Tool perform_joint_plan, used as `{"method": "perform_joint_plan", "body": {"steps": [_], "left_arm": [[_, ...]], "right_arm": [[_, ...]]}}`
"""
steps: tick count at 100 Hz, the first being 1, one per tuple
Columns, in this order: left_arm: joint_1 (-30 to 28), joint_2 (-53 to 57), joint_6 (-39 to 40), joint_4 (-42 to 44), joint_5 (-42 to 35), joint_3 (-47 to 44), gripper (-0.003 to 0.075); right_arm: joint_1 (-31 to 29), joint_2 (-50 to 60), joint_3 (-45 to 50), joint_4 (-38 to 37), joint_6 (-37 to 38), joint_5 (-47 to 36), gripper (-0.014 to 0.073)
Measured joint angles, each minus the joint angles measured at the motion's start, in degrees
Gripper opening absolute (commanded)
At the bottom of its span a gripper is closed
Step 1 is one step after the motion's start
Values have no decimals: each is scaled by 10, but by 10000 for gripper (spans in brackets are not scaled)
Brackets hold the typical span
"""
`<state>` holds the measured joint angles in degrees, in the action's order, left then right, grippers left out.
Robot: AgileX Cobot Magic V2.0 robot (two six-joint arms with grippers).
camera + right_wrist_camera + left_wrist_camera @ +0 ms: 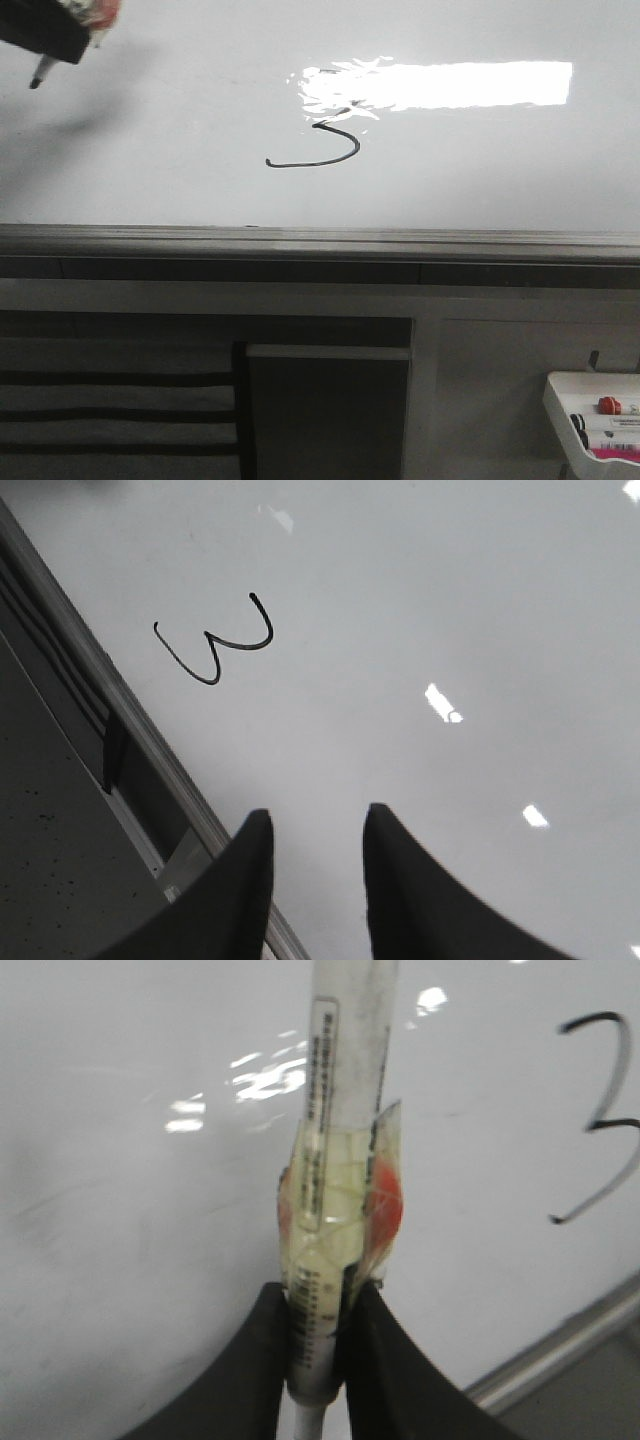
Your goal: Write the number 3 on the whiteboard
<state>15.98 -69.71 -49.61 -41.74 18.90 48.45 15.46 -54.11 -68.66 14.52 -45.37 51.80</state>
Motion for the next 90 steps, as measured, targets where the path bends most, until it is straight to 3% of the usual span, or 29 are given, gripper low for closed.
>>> {"method": "perform_joint_plan", "body": {"steps": [39, 90], "left_arm": [[-23, -30, 9, -84, -120, -43, -13], [-23, -57, 10, -101, -144, -44, -8]], "right_arm": [[0, -26, 0, 0, 1, 1, 188], [0, -34, 0, 0, 1, 1, 188]]}}
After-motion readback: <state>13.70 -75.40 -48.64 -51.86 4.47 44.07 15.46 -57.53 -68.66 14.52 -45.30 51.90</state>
